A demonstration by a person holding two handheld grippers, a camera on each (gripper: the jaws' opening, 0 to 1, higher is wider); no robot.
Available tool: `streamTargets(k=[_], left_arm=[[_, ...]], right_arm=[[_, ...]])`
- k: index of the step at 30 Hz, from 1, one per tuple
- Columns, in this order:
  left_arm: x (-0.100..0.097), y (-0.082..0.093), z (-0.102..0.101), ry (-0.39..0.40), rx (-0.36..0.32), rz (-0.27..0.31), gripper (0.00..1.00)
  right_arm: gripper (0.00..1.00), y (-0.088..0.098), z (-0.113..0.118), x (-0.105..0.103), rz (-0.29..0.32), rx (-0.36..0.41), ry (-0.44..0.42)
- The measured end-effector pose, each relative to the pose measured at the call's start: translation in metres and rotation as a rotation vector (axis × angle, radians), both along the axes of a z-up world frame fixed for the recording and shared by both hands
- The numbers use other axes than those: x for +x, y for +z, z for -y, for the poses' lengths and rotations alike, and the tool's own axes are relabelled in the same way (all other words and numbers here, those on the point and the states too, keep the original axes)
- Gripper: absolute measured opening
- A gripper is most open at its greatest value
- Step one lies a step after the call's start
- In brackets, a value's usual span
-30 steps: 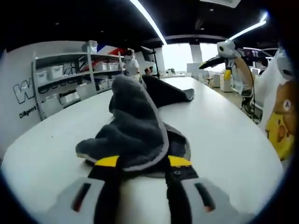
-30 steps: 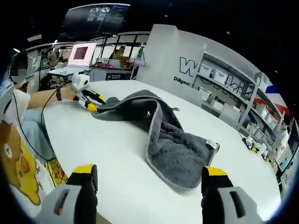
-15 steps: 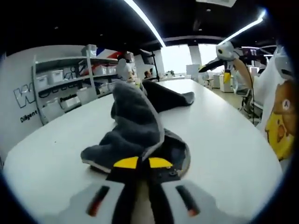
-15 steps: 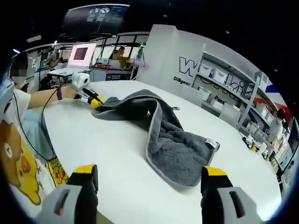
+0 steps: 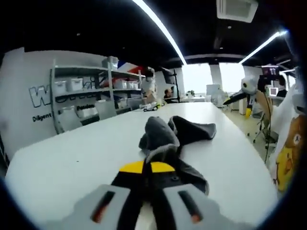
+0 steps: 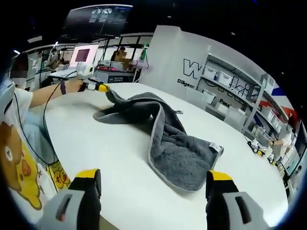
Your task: Fold the towel on the table until its edges align and the towel forms a compact rectangular stack.
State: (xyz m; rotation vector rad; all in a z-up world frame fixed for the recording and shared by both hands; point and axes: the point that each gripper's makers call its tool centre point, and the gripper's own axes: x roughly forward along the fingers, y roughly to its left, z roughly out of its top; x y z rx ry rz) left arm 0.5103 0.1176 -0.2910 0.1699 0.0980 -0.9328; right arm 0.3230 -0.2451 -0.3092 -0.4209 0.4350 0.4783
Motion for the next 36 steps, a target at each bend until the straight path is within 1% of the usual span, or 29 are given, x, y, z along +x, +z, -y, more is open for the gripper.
streamTargets(k=[5,9,11,13,15,17,18,20,25,27,30,32,36], left_arm=[[0.024,0.028,-0.02,0.053,-0.062,-0.017,0.03],[0.046,0.04,-0.039,0.123,-0.045,-0.03,0.03],[0.055,0.042,-0.048,0.159,-0.022,-0.028,0.03],[0.068,0.039,-0.059,0.211,0.062,-0.01,0.03],[0.077,0.034,-0.066,0.238,0.09,-0.022,0.03],[0.086,0.026,-0.072,0.279,0.122,-0.036,0.03],[0.089,0.023,-0.074,0.291,0.125,-0.039,0.03],[0.098,0.011,-0.079,0.325,0.138,-0.057,0.03],[0.119,-0.033,-0.086,0.393,0.196,-0.118,0.03],[0.126,-0.045,-0.09,0.42,0.195,-0.141,0.03],[0.134,-0.06,-0.094,0.439,0.203,-0.168,0.03],[0.138,-0.074,-0.097,0.455,0.229,-0.191,0.03],[0.144,-0.088,-0.1,0.472,0.237,-0.219,0.04]], right_arm=[[0.94,0.0,0.002,-0.001,-0.001,-0.001,-0.005],[0.94,0.0,0.003,-0.001,0.0,-0.001,-0.005],[0.94,0.001,0.003,0.0,0.002,0.0,-0.006],[0.94,0.002,0.002,0.0,0.003,0.0,-0.004],[0.94,0.002,0.002,0.0,0.004,-0.001,-0.003],[0.94,0.002,0.001,0.0,0.003,-0.003,-0.003],[0.94,0.002,0.001,0.0,0.001,-0.005,-0.002],[0.94,0.002,0.002,0.0,0.003,-0.007,-0.001],[0.94,0.002,0.005,0.001,0.001,-0.005,-0.007],[0.94,0.002,0.005,0.001,0.0,-0.007,-0.009],[0.94,0.003,0.007,0.0,0.002,-0.01,-0.012],[0.93,0.004,0.008,-0.001,0.004,-0.01,-0.014],[0.93,0.005,0.012,-0.003,0.003,-0.016,-0.024]])
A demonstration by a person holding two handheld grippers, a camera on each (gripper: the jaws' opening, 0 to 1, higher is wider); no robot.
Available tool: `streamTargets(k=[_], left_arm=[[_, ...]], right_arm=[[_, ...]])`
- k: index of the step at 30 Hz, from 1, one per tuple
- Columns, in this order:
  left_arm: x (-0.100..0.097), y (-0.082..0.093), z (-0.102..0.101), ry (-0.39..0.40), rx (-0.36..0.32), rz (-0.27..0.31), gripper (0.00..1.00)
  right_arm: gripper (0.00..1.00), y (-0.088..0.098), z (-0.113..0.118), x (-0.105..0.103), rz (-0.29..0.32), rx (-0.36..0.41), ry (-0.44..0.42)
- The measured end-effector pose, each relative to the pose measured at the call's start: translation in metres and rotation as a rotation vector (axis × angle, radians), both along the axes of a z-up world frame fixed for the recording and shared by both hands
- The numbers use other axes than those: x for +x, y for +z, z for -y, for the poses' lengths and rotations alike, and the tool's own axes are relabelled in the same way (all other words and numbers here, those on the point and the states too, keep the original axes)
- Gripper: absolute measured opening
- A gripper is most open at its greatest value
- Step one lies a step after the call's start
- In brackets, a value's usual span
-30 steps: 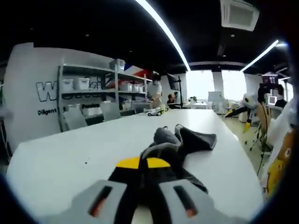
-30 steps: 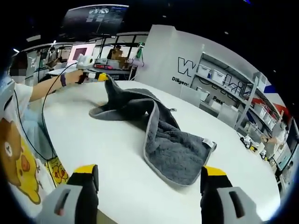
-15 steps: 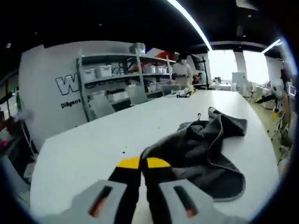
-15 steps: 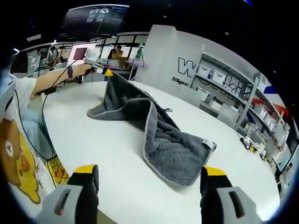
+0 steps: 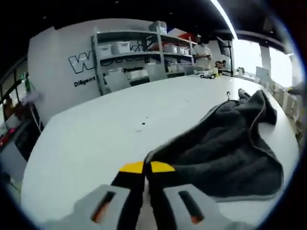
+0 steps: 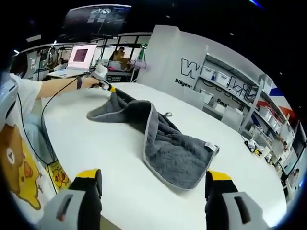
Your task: Fold the towel on the table until its edges align and the towel forms a compact rectangular stack.
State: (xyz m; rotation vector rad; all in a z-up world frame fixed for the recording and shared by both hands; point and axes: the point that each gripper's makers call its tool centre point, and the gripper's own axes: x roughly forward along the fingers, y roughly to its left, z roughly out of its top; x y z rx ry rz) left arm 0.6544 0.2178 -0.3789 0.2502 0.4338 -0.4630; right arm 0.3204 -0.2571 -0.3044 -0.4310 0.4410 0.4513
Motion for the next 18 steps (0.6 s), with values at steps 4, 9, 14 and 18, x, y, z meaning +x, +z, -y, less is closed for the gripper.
streamTargets(k=[4,9,14,18], left_arm=[[0.004,-0.014,0.0,0.009,0.021,-0.028,0.04],[0.005,-0.025,-0.001,0.025,0.032,-0.047,0.04],[0.003,-0.026,-0.002,0.039,0.013,-0.052,0.04],[0.003,-0.025,-0.003,0.047,-0.003,-0.053,0.04]], right_arm=[[0.93,0.0,0.003,-0.001,0.002,-0.002,-0.008],[0.92,-0.003,0.003,0.001,-0.002,0.006,-0.008],[0.93,-0.003,0.001,0.002,0.0,0.011,-0.003],[0.93,-0.002,-0.001,0.003,0.001,0.014,0.001]])
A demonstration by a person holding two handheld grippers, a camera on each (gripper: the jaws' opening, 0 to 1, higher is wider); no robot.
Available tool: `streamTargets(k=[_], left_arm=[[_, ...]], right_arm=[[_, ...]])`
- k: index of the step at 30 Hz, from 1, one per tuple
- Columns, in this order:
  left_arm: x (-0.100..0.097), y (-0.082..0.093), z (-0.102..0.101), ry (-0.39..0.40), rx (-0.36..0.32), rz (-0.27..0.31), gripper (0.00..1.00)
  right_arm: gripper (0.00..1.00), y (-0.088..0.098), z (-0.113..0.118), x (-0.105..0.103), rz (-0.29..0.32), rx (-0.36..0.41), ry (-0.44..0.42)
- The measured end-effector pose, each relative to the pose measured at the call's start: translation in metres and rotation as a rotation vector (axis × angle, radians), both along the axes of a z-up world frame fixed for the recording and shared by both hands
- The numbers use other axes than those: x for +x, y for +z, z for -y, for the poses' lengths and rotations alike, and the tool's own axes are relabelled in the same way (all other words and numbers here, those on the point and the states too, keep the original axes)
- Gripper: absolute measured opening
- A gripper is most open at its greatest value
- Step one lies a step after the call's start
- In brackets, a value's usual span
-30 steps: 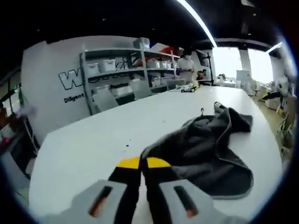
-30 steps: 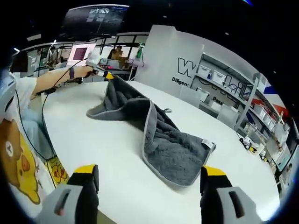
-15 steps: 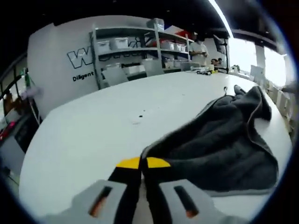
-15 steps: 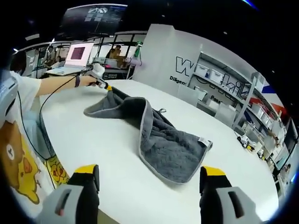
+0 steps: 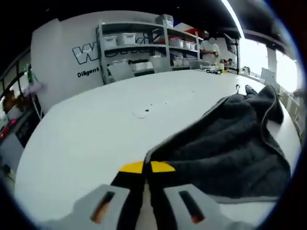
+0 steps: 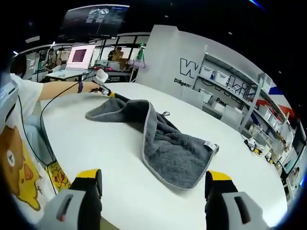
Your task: Fold the towel on the table until its edges align and the towel forms a compact rectangular stack.
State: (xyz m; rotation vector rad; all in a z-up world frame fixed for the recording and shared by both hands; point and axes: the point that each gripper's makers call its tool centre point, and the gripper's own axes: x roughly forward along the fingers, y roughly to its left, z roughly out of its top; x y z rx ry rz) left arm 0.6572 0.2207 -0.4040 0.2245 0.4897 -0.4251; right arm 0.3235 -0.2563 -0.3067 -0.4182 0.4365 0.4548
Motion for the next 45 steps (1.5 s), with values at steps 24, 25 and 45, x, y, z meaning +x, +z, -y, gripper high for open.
streamTargets(k=[24,25,45], left_arm=[[-0.1,0.094,-0.005,-0.096,-0.119,0.18,0.31],[-0.109,0.098,-0.001,-0.128,-0.095,0.2,0.32],[-0.307,0.09,0.034,-0.164,-0.173,0.163,0.8]], right_arm=[[0.93,-0.001,0.007,0.002,0.009,0.022,-0.015],[0.93,0.0,0.006,0.002,0.011,0.022,-0.012],[0.93,-0.001,-0.002,0.002,0.015,0.027,0.014]])
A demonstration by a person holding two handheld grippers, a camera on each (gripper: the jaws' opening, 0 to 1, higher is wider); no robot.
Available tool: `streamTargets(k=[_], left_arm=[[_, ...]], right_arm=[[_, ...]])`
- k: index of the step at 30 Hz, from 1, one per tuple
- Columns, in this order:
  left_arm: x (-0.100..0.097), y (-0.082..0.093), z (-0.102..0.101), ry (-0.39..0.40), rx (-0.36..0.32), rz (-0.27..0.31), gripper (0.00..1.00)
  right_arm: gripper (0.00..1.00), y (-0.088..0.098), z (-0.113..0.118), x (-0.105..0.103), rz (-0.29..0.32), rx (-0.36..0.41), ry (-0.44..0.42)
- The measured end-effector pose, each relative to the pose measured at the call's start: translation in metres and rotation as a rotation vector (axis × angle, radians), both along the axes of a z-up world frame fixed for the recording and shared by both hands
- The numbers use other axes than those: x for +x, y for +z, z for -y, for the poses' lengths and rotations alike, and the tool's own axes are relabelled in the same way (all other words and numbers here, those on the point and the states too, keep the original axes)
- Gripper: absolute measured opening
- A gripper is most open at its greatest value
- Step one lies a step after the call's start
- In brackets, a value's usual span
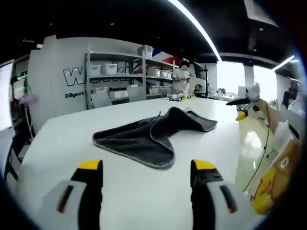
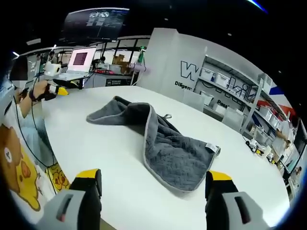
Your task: Fold the towel on the table until its edges align and the towel forms a compact rectangular stack.
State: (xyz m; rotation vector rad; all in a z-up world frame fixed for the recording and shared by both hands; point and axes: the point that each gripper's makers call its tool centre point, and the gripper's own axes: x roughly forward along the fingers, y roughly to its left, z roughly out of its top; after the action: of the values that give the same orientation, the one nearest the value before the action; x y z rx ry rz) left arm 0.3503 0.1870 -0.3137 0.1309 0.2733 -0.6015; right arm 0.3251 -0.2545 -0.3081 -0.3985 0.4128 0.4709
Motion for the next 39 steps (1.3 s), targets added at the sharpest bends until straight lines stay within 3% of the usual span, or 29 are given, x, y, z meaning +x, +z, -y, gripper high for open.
streamTargets(k=[10,14,22,29,39], left_arm=[[-0.041,-0.022,0.006,0.045,0.041,-0.022,0.9],[-0.045,-0.026,0.004,0.095,0.041,-0.015,0.99],[-0.049,-0.03,-0.002,0.133,0.041,-0.021,0.99],[-0.036,-0.027,0.003,0.118,0.077,-0.006,0.99],[0.011,-0.042,0.048,-0.02,0.103,-0.031,0.89]], right_arm=[[0.94,-0.01,-0.002,0.0,-0.022,0.007,0.002],[0.94,-0.014,-0.004,0.001,-0.03,0.009,0.007],[0.94,-0.015,-0.002,0.003,-0.036,0.009,0.004],[0.94,-0.016,-0.004,0.005,-0.038,0.011,0.004],[0.94,-0.016,-0.003,0.004,-0.039,0.012,-0.001]])
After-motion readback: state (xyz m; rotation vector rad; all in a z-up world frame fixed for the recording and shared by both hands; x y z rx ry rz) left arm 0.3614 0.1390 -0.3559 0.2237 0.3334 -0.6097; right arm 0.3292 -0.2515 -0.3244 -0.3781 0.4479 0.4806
